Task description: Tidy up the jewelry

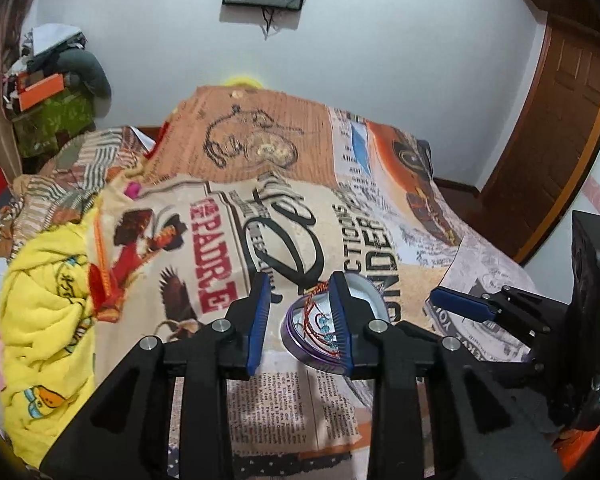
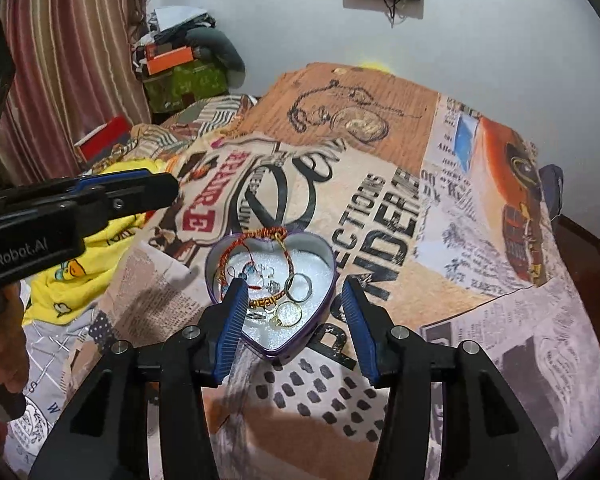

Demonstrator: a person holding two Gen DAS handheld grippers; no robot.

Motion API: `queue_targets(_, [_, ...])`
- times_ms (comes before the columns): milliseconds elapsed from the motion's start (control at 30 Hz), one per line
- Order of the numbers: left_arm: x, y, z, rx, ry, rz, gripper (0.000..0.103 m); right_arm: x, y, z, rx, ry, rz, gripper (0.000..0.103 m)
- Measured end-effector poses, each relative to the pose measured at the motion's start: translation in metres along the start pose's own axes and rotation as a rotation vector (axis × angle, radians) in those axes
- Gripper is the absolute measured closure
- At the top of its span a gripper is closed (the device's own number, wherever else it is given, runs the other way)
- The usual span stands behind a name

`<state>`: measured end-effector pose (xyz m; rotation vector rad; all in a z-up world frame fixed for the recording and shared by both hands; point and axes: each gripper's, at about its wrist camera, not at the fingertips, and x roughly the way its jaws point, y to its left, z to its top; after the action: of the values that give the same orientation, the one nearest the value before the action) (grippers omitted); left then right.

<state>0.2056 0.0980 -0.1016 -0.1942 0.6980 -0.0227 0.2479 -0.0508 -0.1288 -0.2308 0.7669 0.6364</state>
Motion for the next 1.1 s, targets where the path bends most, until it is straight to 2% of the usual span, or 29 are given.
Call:
queue_targets(167, [-0.044, -0.01, 0.01, 0.016, -0.09, 0.013, 0.074, -0.04, 0.002, 0.011, 0.001, -0.079, -0.018, 0.058])
queue_targets(300, [-0.093, -0.021, 0.019, 0.033, -0.203, 0.017, 0.074, -0.085, 0.005, 0.019, 0.008, -0.18, -0.031, 0.058])
queue_targets(467, [-0.162, -0.041, 0.019, 0.062, -0.364, 0.013, 0.068, -0.168, 0.015, 0.024, 0.02, -0.384, -0.048, 0.058])
queue_targets(600, [-0.21, -0.06, 0.007, 0.095, -0.482, 0.036, 0.063, -0.224, 0.027, 0.019, 0.03, -0.531, -0.053, 0.056])
queue_targets(700, [-0.235, -0.071, -0.005, 0.108, -0.541, 0.049, 0.055, -0.252, 0.038, 0.01, 0.032, -0.616, -0.084, 0.045])
queue_targets(767, [-0.245, -0.076, -0.011, 0.115, -0.563, 0.063, 0.048, -0.264, 0.045, 0.004, 0.036, -0.652, -0.107, 0.032])
queue_targets(900, [-0.258, -0.082, -0.022, 0.108, -0.595, 0.08, 0.031, -0.268, 0.05, -0.002, 0.057, -0.672, -0.12, 0.019])
queue_targets(967, [-0.259, -0.082, -0.024, 0.106, -0.599, 0.085, 0.016, -0.268, 0.052, -0.005, 0.066, -0.678, -0.137, 0.013])
queue_targets(1033, [-0.262, -0.084, -0.029, 0.1, -0.606, 0.092, 0.009, -0.267, 0.054, -0.006, 0.07, -0.678, -0.147, 0.005])
queue_targets(1100, [-0.265, -0.084, -0.032, 0.097, -0.61, 0.1, 0.008, -0.269, 0.056, -0.008, 0.073, -0.685, -0.163, 0.0])
